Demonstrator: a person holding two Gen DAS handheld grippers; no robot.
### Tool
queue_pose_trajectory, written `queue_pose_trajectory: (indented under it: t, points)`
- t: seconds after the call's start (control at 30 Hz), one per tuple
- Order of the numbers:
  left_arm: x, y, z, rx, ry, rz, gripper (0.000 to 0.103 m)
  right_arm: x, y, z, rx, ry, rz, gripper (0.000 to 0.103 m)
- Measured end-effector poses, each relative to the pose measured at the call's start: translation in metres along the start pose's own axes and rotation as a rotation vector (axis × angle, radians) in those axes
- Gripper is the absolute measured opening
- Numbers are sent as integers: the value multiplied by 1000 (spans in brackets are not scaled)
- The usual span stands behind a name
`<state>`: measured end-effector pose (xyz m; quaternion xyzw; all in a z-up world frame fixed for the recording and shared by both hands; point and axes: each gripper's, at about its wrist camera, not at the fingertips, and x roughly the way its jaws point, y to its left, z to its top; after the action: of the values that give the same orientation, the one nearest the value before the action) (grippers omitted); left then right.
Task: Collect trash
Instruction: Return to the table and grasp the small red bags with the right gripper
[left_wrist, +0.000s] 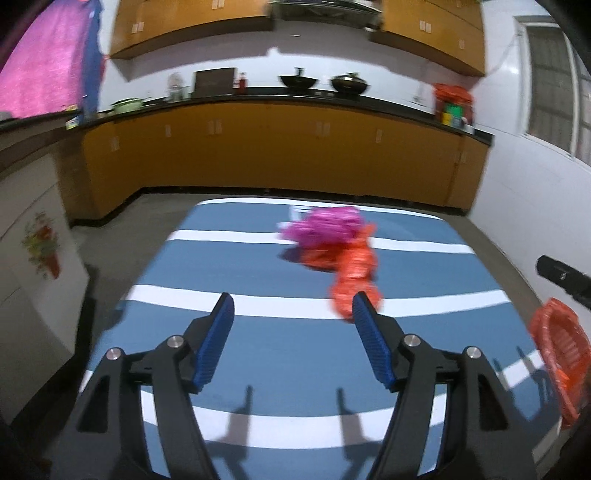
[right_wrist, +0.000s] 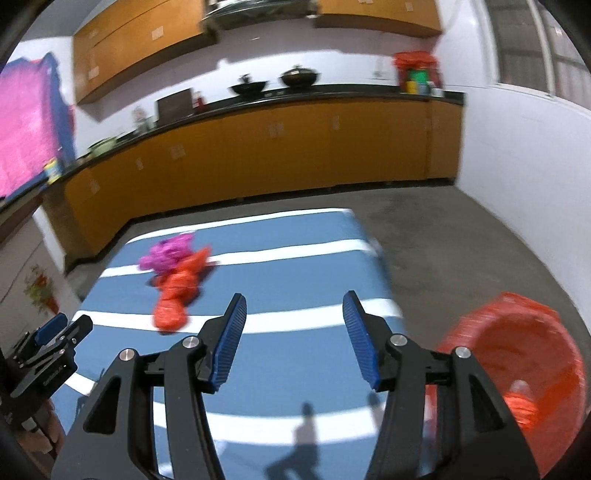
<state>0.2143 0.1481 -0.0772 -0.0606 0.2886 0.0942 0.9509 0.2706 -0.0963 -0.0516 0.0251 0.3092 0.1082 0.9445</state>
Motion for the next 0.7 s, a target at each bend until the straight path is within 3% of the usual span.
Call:
queue_pose_trajectory:
  t: [0.2, 0.37, 0.7]
  points:
    - [7, 47, -1, -67, 2, 79, 66, 55, 63, -3, -70, 84, 90, 55]
    - [16, 70, 0, -106, 5, 120, 66, 92, 93, -3, -75, 135, 122, 55]
    - [29, 85, 6, -135, 4, 142, 66, 140, 119, -1, -102, 217, 78, 55]
